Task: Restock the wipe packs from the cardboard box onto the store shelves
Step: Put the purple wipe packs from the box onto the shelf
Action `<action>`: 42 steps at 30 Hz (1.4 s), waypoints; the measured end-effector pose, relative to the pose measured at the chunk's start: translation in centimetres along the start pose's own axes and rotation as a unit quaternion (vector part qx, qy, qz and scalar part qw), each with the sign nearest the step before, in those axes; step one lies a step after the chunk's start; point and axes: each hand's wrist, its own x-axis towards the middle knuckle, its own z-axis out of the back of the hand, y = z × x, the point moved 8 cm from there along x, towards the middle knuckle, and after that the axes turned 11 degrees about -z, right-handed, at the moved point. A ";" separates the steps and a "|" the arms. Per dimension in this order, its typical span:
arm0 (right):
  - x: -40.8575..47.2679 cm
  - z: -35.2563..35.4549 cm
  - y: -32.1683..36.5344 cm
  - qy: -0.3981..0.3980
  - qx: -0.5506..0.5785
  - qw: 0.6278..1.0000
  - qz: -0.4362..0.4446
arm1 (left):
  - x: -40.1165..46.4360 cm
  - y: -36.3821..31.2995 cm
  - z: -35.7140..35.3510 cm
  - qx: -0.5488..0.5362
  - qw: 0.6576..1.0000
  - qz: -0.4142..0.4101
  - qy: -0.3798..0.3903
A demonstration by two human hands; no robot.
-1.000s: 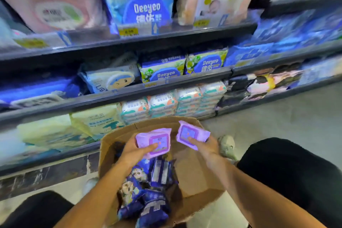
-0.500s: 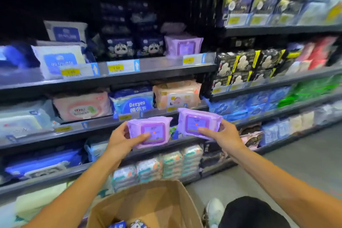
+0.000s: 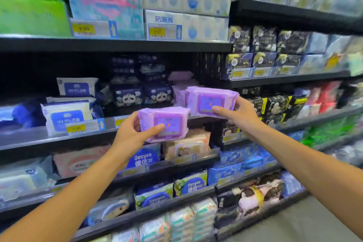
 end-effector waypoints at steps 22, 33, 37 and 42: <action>12.2 -4.1 -3.2 -0.044 -0.240 0.959 -0.146 | 6.4 -2.3 0.9 0.094 0.991 -0.050 -0.081; 9.7 -2.4 -2.7 -0.039 -0.163 0.984 -0.058 | 12.0 -2.4 -6.4 0.076 0.992 -0.074 -0.068; 7.9 -2.5 -2.0 -0.009 -0.104 0.994 0.009 | 13.5 0.2 -9.9 0.145 0.988 -0.052 -0.009; 7.0 -2.7 -1.7 0.024 -0.084 0.996 0.030 | 14.8 2.4 -10.8 0.217 0.976 0.016 -0.011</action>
